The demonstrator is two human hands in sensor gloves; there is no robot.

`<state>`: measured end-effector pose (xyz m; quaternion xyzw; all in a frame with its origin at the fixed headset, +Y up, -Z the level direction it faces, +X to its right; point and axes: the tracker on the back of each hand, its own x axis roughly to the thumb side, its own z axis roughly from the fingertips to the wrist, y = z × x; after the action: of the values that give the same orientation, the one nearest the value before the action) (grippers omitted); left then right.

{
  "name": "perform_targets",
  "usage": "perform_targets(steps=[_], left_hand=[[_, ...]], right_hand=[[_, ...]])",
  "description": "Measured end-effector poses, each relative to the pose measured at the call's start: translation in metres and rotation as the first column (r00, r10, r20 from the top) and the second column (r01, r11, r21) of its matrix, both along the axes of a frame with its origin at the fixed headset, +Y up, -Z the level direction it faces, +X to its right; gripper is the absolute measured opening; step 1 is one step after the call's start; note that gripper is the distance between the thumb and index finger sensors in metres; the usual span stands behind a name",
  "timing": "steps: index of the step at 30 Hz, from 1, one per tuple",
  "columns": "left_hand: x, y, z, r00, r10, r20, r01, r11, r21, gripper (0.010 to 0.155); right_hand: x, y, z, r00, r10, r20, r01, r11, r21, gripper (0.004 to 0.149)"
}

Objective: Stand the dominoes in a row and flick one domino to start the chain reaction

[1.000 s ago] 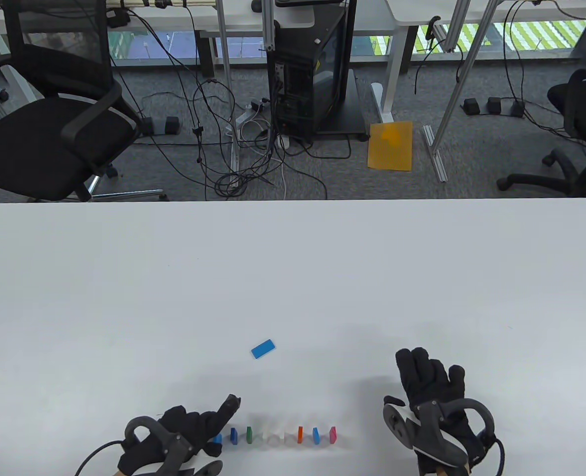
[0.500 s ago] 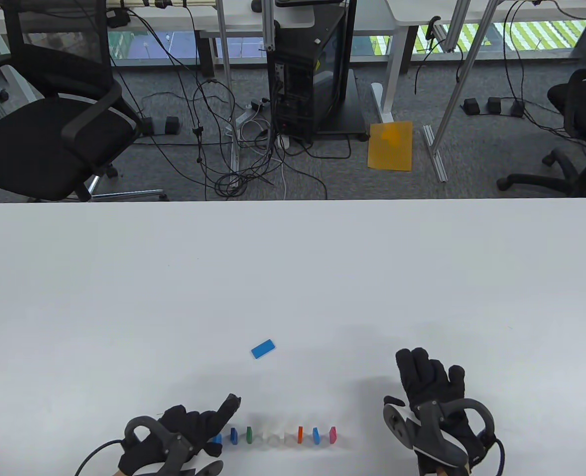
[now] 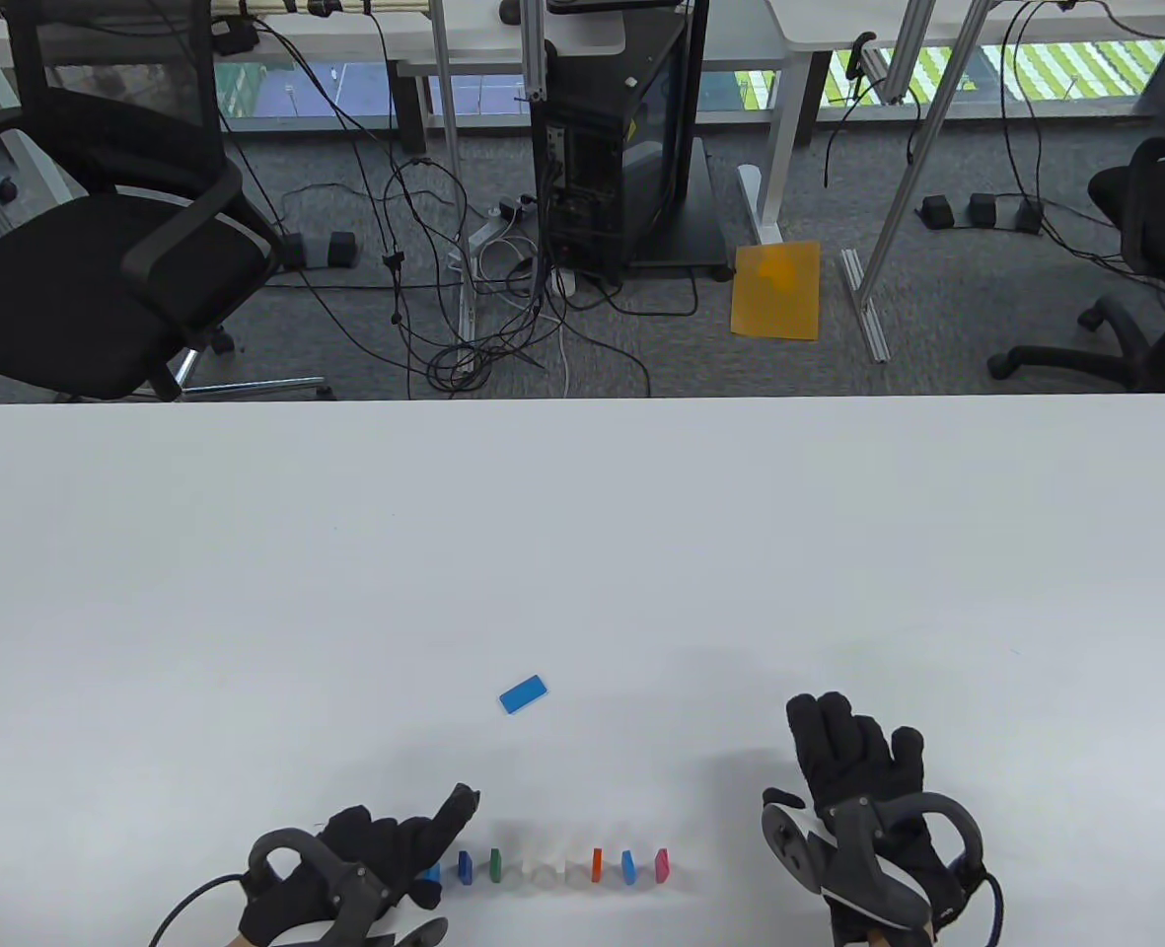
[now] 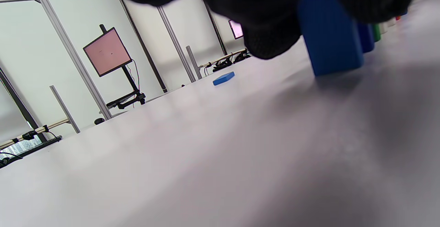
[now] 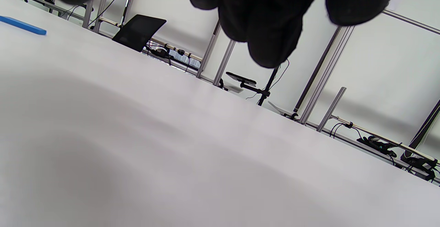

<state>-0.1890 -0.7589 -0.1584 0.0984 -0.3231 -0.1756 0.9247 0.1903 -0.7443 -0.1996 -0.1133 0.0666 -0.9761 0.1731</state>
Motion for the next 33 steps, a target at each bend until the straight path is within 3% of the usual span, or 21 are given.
perform_targets(steps=[12, 20, 26, 33], left_hand=[[0.0, 0.0, 0.001, 1.0, -0.007, -0.001, 0.007, 1.0, 0.003, 0.094], [-0.022, 0.026, -0.003, 0.994, 0.068, -0.081, -0.061, 0.994, 0.086, 0.09], [-0.034, 0.047, -0.034, 0.981, 0.136, -0.14, -0.13, 0.99, 0.05, 0.075], [-0.008, 0.057, -0.086, 0.98, 0.125, -0.154, -0.128, 0.992, -0.005, 0.072]], right_hand=[[0.001, 0.001, 0.0, 1.0, -0.004, 0.0, 0.004, 1.0, 0.002, 0.094], [0.001, 0.001, 0.001, 1.0, -0.013, -0.002, 0.013, 1.0, 0.01, 0.094], [0.002, 0.0, 0.0, 1.0, -0.017, 0.006, 0.017, 1.0, 0.007, 0.094], [0.004, -0.003, -0.002, 1.0, -0.006, 0.023, 0.006, 1.0, -0.011, 0.093]])
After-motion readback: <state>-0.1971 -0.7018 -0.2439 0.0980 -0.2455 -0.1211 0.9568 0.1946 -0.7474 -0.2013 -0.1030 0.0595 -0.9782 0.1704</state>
